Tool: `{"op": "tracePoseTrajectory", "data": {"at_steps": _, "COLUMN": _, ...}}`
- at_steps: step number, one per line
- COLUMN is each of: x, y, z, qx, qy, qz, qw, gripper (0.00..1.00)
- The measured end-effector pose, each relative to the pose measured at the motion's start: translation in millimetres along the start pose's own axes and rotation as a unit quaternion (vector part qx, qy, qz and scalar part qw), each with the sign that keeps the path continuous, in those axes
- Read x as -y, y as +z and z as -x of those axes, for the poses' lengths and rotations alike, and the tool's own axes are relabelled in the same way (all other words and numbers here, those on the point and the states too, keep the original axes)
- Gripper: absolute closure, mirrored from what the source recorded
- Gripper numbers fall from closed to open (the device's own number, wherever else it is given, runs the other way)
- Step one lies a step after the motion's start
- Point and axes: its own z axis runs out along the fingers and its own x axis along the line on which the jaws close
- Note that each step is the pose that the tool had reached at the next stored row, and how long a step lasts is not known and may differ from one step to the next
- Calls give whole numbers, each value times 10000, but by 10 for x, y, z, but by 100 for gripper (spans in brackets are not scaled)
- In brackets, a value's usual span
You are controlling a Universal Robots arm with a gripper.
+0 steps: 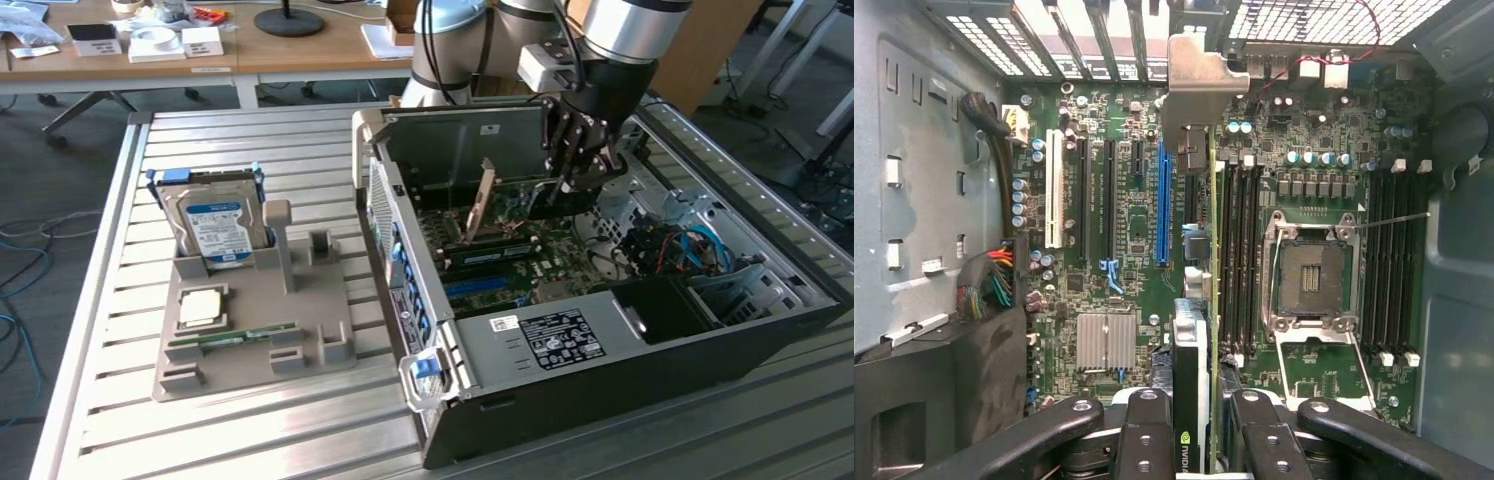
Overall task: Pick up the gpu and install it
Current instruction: 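Insert the gpu into the slot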
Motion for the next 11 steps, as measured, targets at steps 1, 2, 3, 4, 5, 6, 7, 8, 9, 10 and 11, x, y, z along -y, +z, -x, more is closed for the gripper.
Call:
{"op": "tracePoseTrajectory", "data": {"at_steps": 1, "x": 0, "y": 0, "z": 0, "qx": 0, "qy": 0, "qz": 0, "qw": 10000, "gripper": 73}}
{"op": "tracePoseTrajectory", "data": {"at_steps": 2, "x": 0, "y": 0, "z": 0, "qx": 0, "qy": 0, "qz": 0, "qw": 10000, "gripper": 73}}
{"op": "tracePoseTrajectory", "data": {"at_steps": 3, "x": 0, "y": 2, "z": 0, "qx": 0, "qy": 0, "qz": 0, "qw": 10000, "gripper": 73}}
{"op": "tracePoseTrajectory", "data": {"at_steps": 4, "x": 0, "y": 7, "z": 0, "qx": 2, "qy": 0, "qz": -1, "qw": 10000, "gripper": 73}}
{"op": "tracePoseTrajectory", "data": {"at_steps": 5, "x": 0, "y": 12, "z": 0, "qx": 1, "qy": 0, "qz": 0, "qw": 10000, "gripper": 73}}
{"op": "tracePoseTrajectory", "data": {"at_steps": 6, "x": 0, "y": 14, "z": 0, "qx": 0, "qy": 0, "qz": 0, "qw": 10000, "gripper": 73}}
{"op": "tracePoseTrajectory", "data": {"at_steps": 7, "x": 0, "y": 14, "z": 0, "qx": -1, "qy": 0, "qz": 0, "qw": 10000, "gripper": 73}}
{"op": "tracePoseTrajectory", "data": {"at_steps": 8, "x": 0, "y": 14, "z": 0, "qx": -1, "qy": 0, "qz": 1, "qw": 10000, "gripper": 73}}
{"op": "tracePoseTrajectory", "data": {"at_steps": 9, "x": 0, "y": 16, "z": 0, "qx": 0, "qy": 0, "qz": 0, "qw": 10000, "gripper": 73}}
{"op": "tracePoseTrajectory", "data": {"at_steps": 10, "x": 0, "y": 16, "z": 0, "qx": 0, "qy": 0, "qz": 0, "qw": 10000, "gripper": 73}}
{"op": "tracePoseTrajectory", "data": {"at_steps": 11, "x": 0, "y": 16, "z": 0, "qx": 0, "qy": 0, "qz": 0, "qw": 10000, "gripper": 73}}
